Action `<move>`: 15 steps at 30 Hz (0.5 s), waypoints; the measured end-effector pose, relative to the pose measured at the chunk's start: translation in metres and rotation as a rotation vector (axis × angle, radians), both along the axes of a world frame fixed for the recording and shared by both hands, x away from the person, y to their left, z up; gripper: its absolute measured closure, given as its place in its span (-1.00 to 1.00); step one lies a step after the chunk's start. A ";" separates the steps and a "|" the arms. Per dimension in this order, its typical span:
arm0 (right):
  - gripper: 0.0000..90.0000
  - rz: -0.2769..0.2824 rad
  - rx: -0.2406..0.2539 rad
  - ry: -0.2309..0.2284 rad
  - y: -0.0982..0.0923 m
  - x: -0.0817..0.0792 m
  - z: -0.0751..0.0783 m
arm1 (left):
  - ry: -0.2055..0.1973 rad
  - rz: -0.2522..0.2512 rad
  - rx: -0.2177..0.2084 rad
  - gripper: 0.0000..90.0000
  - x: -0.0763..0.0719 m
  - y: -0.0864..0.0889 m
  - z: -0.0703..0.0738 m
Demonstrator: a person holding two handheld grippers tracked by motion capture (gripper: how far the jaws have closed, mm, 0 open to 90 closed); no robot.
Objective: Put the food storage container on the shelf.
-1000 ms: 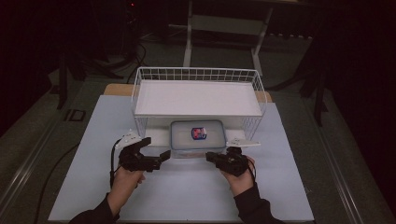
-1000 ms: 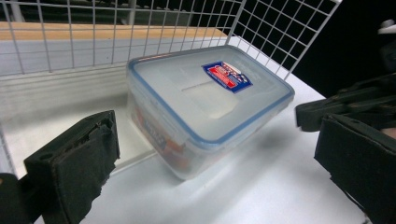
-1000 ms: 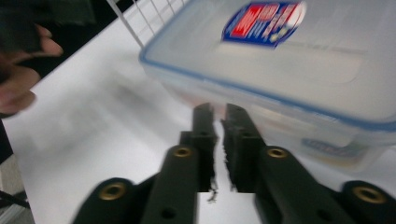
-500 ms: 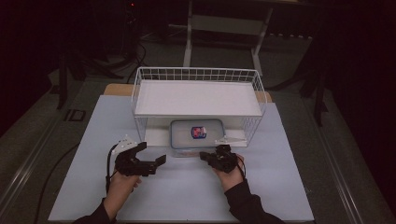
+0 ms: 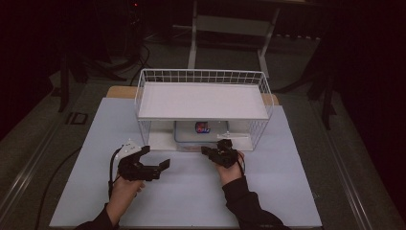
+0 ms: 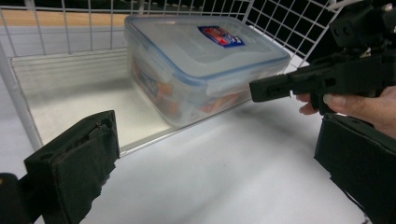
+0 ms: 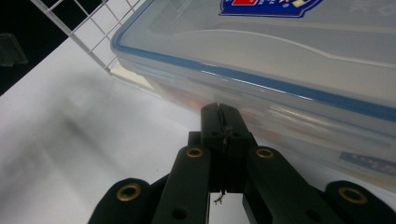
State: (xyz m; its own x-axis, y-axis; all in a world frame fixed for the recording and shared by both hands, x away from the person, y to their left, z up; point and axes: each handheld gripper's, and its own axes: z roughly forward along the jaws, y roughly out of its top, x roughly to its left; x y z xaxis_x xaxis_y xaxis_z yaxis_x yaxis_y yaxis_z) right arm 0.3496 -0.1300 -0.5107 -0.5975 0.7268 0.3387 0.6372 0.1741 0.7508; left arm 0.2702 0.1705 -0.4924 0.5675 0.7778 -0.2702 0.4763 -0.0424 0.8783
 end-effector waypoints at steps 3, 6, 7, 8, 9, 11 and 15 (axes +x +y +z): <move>1.00 -0.003 -0.007 -0.007 0.003 0.007 -0.001 | 0.003 0.003 0.003 -1.00 -0.001 -0.001 -0.001; 1.00 -0.020 -0.002 -0.007 0.004 0.014 -0.001 | 0.001 -0.001 0.012 -1.00 -0.001 -0.002 -0.001; 1.00 -0.030 -0.004 -0.009 0.003 0.017 -0.001 | 0.000 -0.002 0.008 -1.00 -0.001 -0.002 -0.001; 1.00 -0.036 -0.002 -0.007 0.003 0.019 -0.001 | 0.000 -0.001 0.010 -1.00 -0.001 -0.002 -0.001; 1.00 -0.043 0.003 -0.003 0.003 0.021 0.000 | 0.001 -0.003 0.013 -1.00 -0.001 -0.002 -0.001; 1.00 -0.045 0.009 -0.003 0.003 0.025 0.000 | 0.001 -0.005 0.009 -1.00 -0.001 -0.002 -0.001; 1.00 -0.057 0.005 -0.006 0.002 0.032 0.001 | 0.004 -0.002 0.012 -1.00 -0.001 -0.001 -0.002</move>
State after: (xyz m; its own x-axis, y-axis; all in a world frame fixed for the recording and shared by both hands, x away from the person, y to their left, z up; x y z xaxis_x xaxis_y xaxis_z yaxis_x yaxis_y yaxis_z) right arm 0.3819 -0.1277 -0.5100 -0.5576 0.7578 0.3390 0.6413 0.1339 0.7555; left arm 0.2691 0.1695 -0.4941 0.5680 0.7799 -0.2631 0.4797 -0.0539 0.8758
